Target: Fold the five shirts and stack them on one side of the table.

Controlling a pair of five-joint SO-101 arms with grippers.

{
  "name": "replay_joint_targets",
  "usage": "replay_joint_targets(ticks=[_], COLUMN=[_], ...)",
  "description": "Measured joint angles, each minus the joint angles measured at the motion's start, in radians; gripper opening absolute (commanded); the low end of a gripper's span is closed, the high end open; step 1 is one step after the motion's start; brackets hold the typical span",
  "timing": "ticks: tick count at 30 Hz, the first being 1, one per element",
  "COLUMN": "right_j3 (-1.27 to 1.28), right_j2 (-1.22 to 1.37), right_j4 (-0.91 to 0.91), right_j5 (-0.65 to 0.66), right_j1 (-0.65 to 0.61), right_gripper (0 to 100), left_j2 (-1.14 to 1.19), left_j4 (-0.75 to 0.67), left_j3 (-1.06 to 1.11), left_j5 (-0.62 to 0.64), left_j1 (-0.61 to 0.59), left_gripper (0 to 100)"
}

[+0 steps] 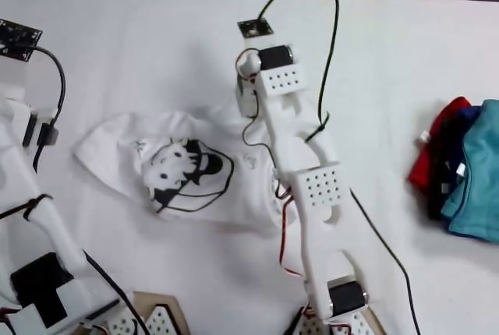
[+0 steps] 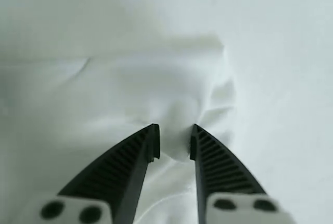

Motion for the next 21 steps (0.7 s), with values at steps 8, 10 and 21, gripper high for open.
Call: replay_joint_targets(ticks=[8, 10, 21], right_j3=[0.000, 0.000, -0.023], right_j2=[0.002, 0.002, 0.003], right_j4=[0.000, 0.000, 0.000], right_j5=[-0.014, -0.014, 0.048], right_j1=[0.000, 0.000, 0.008], right_gripper=[10.5, 5.7, 1.9], left_j2=[0.000, 0.000, 0.000], left_j4=[0.000, 0.000, 0.000], left_j3=[0.000, 0.000, 0.015], left_j5=[0.000, 0.000, 0.002], left_j1=[0.000, 0.000, 0.000], left_gripper=[26, 26, 26])
